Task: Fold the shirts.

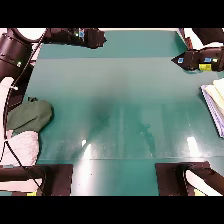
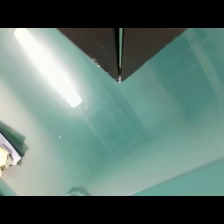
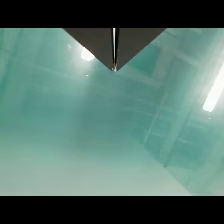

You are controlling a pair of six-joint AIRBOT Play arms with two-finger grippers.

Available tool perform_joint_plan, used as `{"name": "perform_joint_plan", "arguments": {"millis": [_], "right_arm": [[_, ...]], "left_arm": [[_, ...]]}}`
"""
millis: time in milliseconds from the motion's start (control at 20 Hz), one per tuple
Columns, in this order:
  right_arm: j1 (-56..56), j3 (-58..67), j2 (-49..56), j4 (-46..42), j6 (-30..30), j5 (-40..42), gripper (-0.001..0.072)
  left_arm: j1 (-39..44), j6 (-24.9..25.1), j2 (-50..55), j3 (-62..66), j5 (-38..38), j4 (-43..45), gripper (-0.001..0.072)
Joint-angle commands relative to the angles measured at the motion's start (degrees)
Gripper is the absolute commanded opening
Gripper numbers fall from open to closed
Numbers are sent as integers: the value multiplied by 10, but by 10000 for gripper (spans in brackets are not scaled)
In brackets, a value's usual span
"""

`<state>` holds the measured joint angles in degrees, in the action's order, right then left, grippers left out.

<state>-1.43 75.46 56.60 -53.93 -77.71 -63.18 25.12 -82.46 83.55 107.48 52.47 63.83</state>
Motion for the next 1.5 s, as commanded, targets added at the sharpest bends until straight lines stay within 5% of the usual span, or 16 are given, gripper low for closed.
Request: {"name": "perform_joint_plan", "arguments": {"millis": [0,550,700,1000,1200,1250,1300,1450], "right_arm": [[3,0,0,-1,0,1,22],[3,0,0,3,-1,-3,22],[3,0,0,3,-1,-4,22],[3,0,0,3,-1,-4,22],[3,0,0,3,-1,7,22],[3,0,0,3,-1,7,22],[3,0,0,3,-1,7,22],[3,0,0,3,-1,7,22]], "left_arm": [[0,0,0,1,-10,0,29],[0,0,0,1,-15,-1,29],[-8,4,-7,3,-74,3,29],[-163,4,-108,-25,192,190,28],[-293,-2,-138,-147,276,260,31],[-319,-3,-138,-186,281,260,219],[-342,-17,-138,-233,271,260,620],[-385,-30,-138,-373,187,260,669]]}}
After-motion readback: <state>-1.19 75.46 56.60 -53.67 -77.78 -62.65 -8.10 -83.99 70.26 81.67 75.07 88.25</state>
